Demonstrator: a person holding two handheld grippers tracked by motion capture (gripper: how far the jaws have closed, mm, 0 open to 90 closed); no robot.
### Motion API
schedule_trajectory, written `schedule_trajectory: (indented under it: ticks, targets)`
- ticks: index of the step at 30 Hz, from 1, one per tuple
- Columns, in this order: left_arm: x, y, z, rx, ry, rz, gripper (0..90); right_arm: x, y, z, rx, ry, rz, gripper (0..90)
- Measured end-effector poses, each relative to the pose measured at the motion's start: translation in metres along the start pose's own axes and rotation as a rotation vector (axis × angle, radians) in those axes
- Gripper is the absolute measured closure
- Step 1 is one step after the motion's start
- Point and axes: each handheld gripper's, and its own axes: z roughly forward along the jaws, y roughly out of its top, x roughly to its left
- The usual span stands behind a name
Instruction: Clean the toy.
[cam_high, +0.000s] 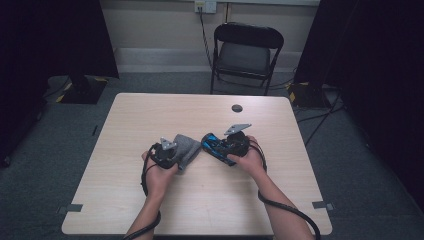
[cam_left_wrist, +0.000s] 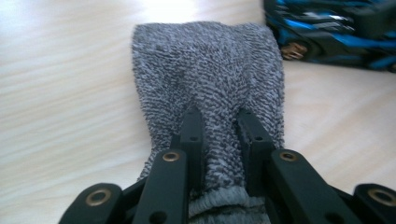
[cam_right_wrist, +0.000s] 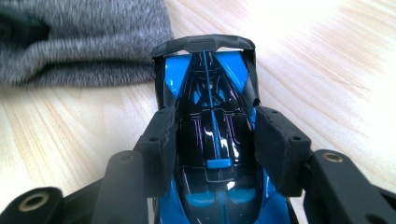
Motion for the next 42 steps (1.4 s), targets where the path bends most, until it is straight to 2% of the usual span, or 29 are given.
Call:
schedule_trajectory:
  ticks: [3, 4, 6, 9, 12, 16, 18, 21, 25, 36, 42]
  targets:
    - [-0.011, -0.002, 0.001, 0.025, -0.032, 0.035, 75.4, 0.000, 0.000, 0.000, 0.002, -0.001, -0.001, 49.9]
    - [-0.011, -0.002, 0.001, 0.025, -0.032, 0.035, 75.4, 0.000, 0.000, 0.000, 0.002, -0.001, -0.001, 49.9]
    - [-0.020, -0.003, 0.000, 0.031, -0.067, 0.039, 75.5, 0.000, 0.000, 0.000, 0.002, -0.003, -0.002, 49.9]
    - [-0.027, -0.004, -0.001, 0.029, -0.092, 0.035, 75.5, 0.000, 0.000, 0.000, 0.004, -0.003, -0.002, 49.9]
    - [-0.036, -0.006, -0.002, 0.033, -0.113, 0.054, 75.5, 0.001, 0.001, 0.000, 0.009, -0.005, -0.004, 49.9]
    - [-0.049, -0.011, -0.004, 0.021, -0.145, 0.048, 75.5, 0.001, 0.001, 0.000, 0.010, -0.010, 0.001, 49.8]
    - [-0.052, -0.012, -0.004, 0.018, -0.153, 0.047, 75.5, 0.001, 0.001, 0.000, 0.011, -0.009, 0.002, 49.8]
    - [-0.060, -0.014, -0.005, 0.014, -0.165, 0.064, 75.5, 0.001, 0.002, 0.000, 0.013, -0.010, 0.001, 49.9]
    - [-0.074, -0.016, -0.006, 0.014, -0.210, 0.078, 75.5, 0.002, 0.002, 0.000, 0.012, -0.011, -0.001, 49.8]
    - [-0.096, -0.018, -0.005, 0.006, -0.253, 0.123, 75.3, 0.002, 0.002, 0.000, 0.014, -0.010, 0.001, 49.8]
    - [-0.104, -0.019, -0.005, 0.003, -0.281, 0.127, 75.3, 0.002, 0.002, 0.000, 0.014, -0.010, 0.001, 49.9]
